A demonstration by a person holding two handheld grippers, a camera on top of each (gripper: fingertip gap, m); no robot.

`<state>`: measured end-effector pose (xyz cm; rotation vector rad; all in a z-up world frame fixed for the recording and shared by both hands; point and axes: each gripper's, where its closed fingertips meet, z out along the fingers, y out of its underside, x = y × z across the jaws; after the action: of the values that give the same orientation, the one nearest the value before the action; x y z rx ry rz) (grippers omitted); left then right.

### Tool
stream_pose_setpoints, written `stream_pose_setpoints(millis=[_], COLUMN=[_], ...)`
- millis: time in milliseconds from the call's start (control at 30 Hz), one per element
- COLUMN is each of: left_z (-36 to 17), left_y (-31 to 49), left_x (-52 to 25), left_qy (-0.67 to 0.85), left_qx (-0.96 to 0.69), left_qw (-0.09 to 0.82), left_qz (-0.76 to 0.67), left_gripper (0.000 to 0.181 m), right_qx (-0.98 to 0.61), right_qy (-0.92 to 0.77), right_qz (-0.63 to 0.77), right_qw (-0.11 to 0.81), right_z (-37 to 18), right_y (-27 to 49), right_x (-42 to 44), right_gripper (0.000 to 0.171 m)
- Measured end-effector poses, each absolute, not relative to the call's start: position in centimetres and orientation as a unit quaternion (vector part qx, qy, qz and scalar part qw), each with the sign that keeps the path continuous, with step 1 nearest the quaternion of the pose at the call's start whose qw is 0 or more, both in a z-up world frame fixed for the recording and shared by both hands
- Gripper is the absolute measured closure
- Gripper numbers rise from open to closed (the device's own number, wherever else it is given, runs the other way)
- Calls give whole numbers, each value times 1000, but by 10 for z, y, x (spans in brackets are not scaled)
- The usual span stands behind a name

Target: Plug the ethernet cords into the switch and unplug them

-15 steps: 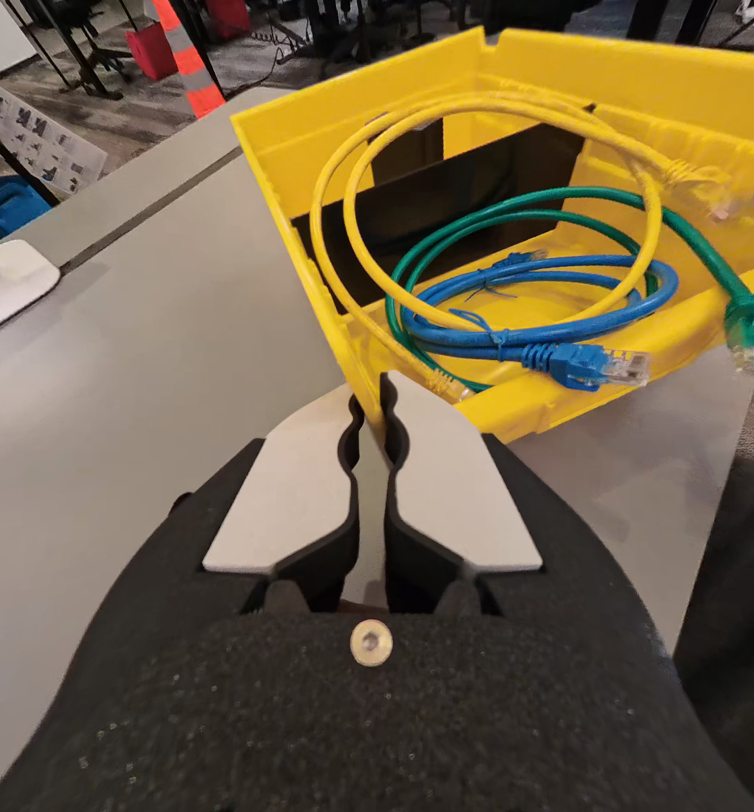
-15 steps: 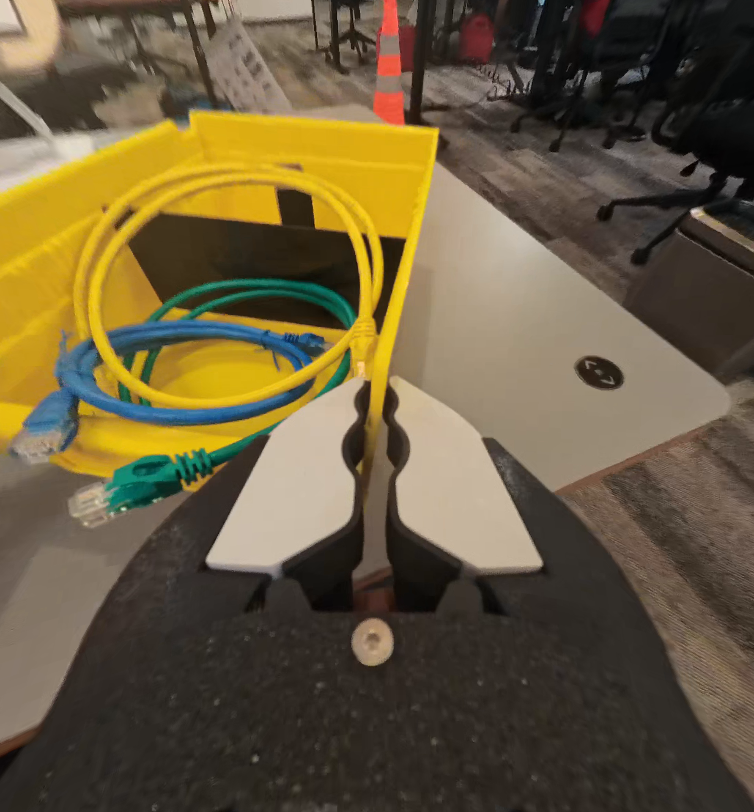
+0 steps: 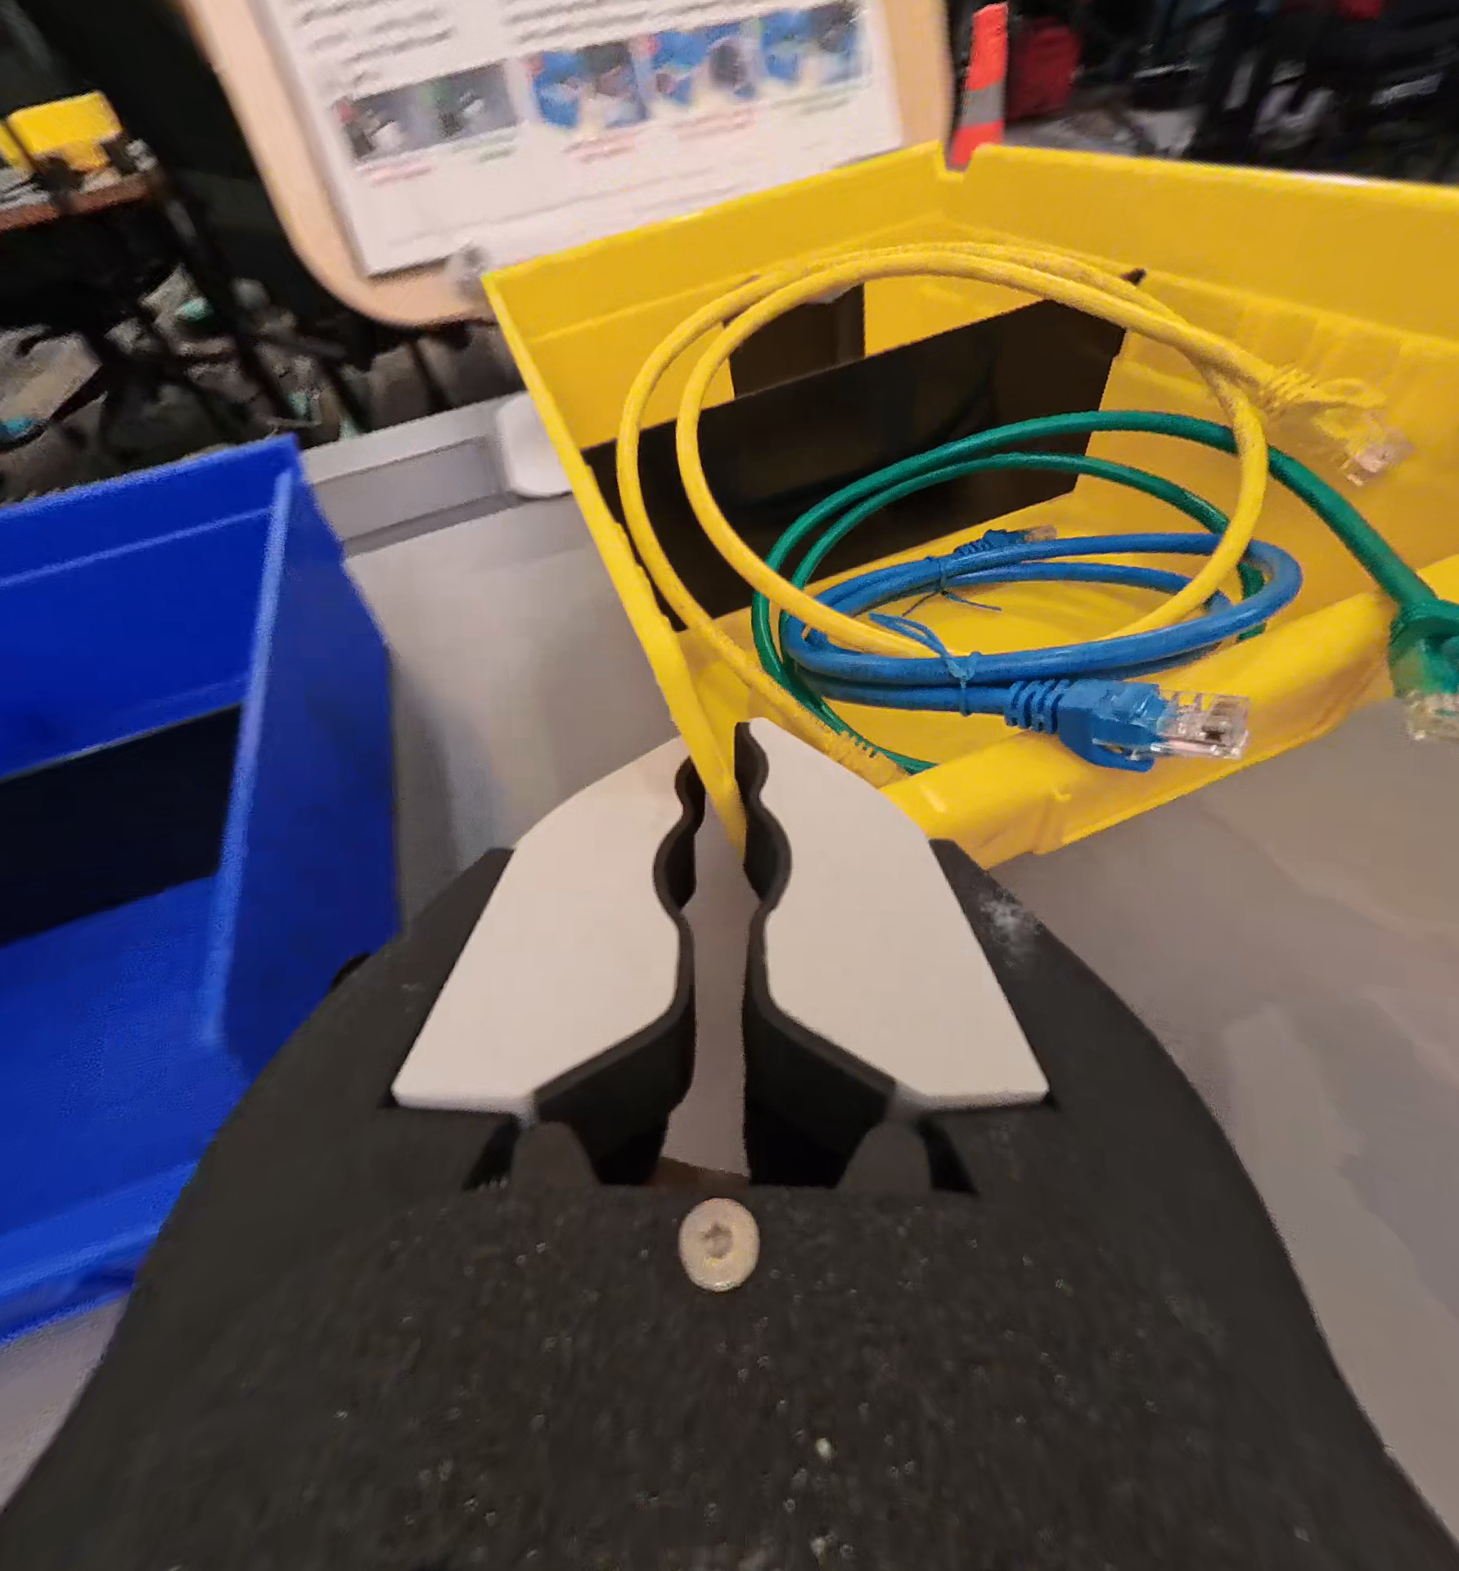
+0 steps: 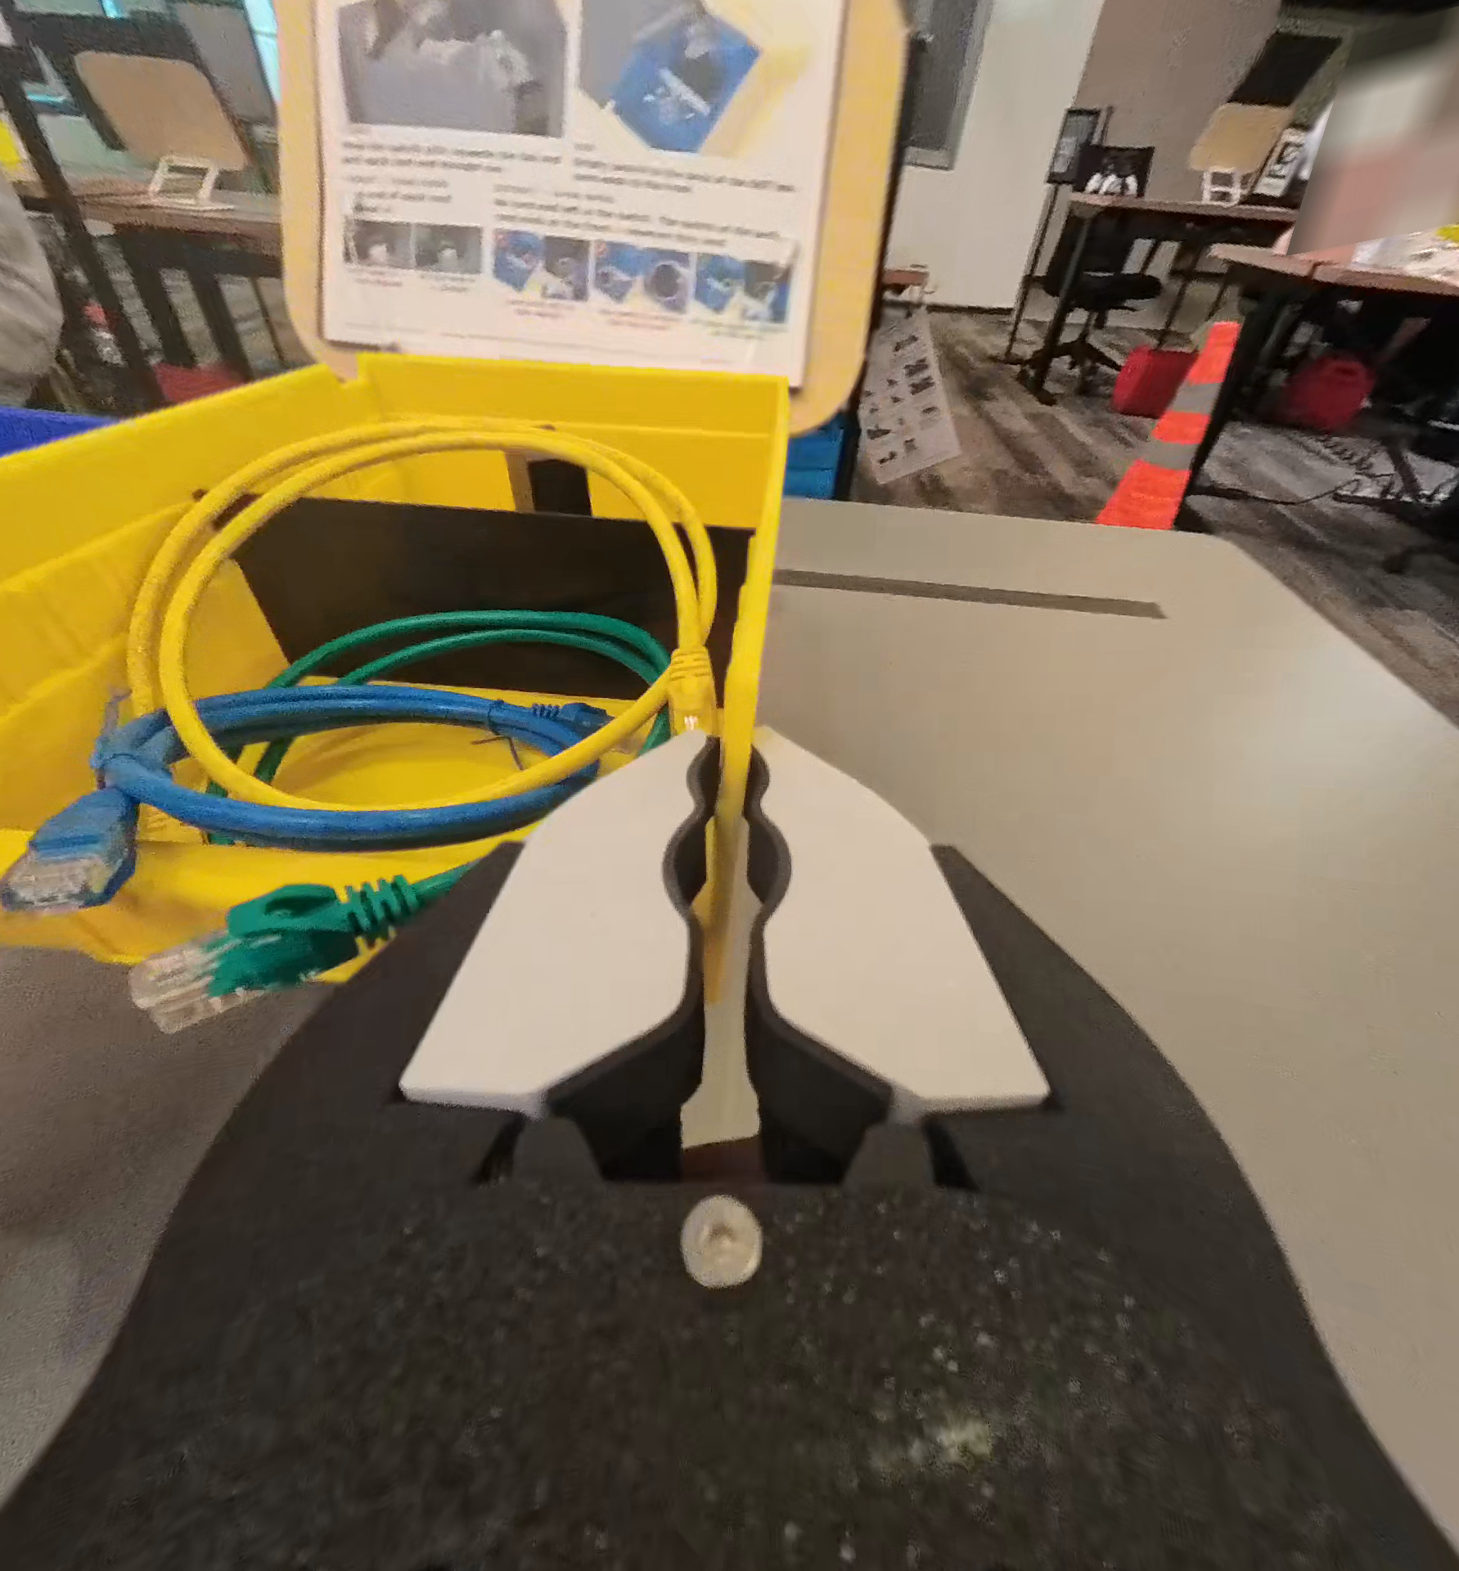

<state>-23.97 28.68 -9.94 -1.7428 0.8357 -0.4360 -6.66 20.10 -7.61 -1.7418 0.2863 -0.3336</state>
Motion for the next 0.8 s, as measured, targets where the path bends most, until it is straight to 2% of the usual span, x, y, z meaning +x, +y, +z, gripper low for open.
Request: stream_pose_setpoints(millis=[133,267,367,467,567,633,733,800], left_z=[-121,-140,-164,-155,-113,-71,-24,-24], left_y=[311,319,315,299,293,298,316,339], left_x=[-273,-283,-282,-278,-299,-337,-429,-493], left_qy=[328,330,344,358,311,253,172,124], left_qx=[-765,-770,-804,-799,-767,-718,-660,-671], left_qw=[541,537,470,437,488,584,715,729], left_qz=[-126,-97,-116,-204,-277,-282,-157,-61], left_gripper=[176,176,172,150,145,145,155,154], right_qx=[-787,-799,-827,-831,-813,-802,-736,-702], right_qy=[90,73,67,25,23,3,36,-4], right_qz=[-122,-111,-70,-48,4,14,-35,-30], right_qw=[598,587,553,554,582,597,675,712], right_z=[-104,-125,-148,-149,-132,-123,-86,-64], right_y=[244,253,248,241,237,231,212,205], right_x=[-92,-101,-105,-108,-114,-117,-96,-108], right_gripper=[167,166,165,163,152,145,150,150])
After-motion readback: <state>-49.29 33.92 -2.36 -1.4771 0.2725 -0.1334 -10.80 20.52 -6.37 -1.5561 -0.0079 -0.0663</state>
